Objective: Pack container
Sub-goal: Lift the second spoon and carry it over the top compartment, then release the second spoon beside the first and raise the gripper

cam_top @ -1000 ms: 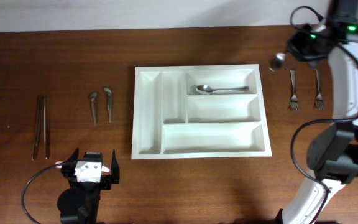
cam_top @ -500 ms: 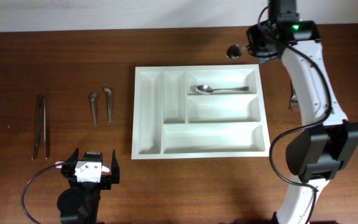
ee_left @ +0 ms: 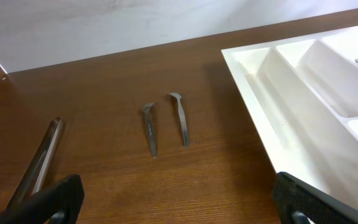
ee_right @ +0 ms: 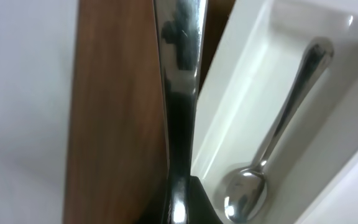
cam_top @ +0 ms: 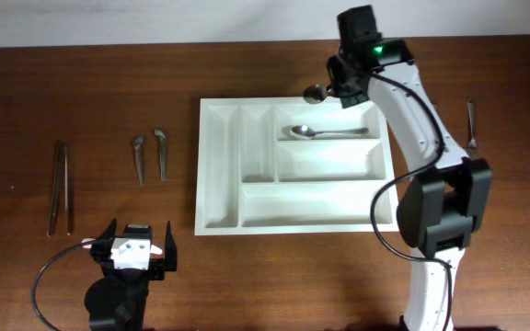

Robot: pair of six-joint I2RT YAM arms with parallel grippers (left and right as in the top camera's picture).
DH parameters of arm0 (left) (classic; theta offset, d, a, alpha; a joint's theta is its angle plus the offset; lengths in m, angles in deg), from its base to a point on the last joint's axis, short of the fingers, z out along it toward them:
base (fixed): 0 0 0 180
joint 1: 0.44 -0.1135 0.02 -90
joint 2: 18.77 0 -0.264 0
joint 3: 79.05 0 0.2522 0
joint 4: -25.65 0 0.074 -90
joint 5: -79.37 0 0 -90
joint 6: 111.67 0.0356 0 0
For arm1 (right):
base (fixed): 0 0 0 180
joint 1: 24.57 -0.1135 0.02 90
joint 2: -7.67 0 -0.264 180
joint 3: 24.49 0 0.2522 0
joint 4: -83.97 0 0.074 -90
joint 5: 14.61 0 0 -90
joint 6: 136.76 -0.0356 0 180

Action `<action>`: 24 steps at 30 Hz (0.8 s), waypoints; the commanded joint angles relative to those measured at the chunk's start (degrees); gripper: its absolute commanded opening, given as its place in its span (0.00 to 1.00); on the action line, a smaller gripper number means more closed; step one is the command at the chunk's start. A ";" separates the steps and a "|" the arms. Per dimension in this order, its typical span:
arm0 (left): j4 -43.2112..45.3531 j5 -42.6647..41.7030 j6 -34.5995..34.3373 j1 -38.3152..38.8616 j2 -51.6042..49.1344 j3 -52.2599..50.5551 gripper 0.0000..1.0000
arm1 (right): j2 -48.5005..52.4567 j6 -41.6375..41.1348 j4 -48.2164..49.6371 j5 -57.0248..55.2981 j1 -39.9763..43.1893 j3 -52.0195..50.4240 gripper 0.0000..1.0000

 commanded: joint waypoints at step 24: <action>0.15 -0.63 -0.50 -0.24 0.35 -0.33 0.99 | 6.82 -22.53 -2.86 -0.59 -2.82 0.15 0.04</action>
